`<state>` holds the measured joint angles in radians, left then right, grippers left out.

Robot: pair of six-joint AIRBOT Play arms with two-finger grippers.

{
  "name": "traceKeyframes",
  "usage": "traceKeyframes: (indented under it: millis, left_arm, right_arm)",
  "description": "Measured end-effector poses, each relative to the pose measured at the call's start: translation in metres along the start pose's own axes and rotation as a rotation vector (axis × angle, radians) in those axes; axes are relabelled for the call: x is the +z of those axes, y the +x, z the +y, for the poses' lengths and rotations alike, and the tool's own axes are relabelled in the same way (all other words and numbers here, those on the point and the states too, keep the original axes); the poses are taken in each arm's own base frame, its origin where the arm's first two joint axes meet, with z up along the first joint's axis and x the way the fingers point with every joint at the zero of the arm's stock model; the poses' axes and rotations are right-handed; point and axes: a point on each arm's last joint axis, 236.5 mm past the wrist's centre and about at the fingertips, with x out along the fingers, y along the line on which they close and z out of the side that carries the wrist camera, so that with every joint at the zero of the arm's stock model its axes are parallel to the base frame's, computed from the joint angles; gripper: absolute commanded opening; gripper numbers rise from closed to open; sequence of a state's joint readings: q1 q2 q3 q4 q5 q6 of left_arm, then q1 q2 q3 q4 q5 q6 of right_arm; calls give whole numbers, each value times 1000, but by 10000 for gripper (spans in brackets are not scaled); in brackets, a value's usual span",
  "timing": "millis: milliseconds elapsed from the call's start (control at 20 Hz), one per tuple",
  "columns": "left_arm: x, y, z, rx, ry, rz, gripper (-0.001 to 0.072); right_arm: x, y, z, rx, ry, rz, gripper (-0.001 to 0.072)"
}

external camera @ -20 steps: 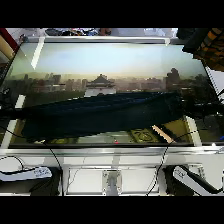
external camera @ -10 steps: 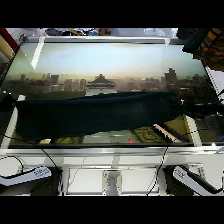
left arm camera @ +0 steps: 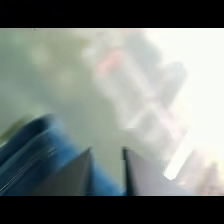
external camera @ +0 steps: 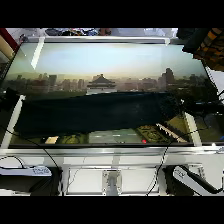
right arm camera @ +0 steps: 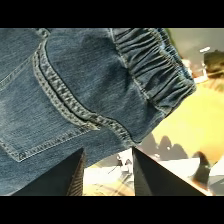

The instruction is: Fold the clothes and pants, and hang the long-sleeved shirts on hangers.

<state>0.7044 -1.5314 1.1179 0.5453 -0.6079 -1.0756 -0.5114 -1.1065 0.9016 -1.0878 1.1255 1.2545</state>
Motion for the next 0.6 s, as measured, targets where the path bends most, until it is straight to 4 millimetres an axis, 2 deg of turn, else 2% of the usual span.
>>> traceKeyframes:
  millis: [150,200,250,300,350,500,600]
  left_arm:
    - [33,-1,-31,-127,-23,-124,109]
    - [40,-2,-37,-153,-23,-153,133]
    - [45,-4,-41,-166,-12,-168,192]
    - [45,-5,-44,-178,12,-168,244]
    - [43,-8,-47,-190,56,-154,340]
    - [29,-27,-48,-199,216,-75,374]
    - [21,-47,-31,-160,280,-10,374]
  right_arm:
    - [3,0,-2,-10,-3,-14,304]
    - [4,0,-3,-11,-3,-16,304]
    - [4,0,-3,-11,-3,-15,304]
    - [2,0,-2,-10,-4,-10,304]
    - [0,0,-2,-7,-8,-1,304]
    - [-4,0,0,-2,-16,18,304]
    - [-8,0,1,3,-19,32,304]
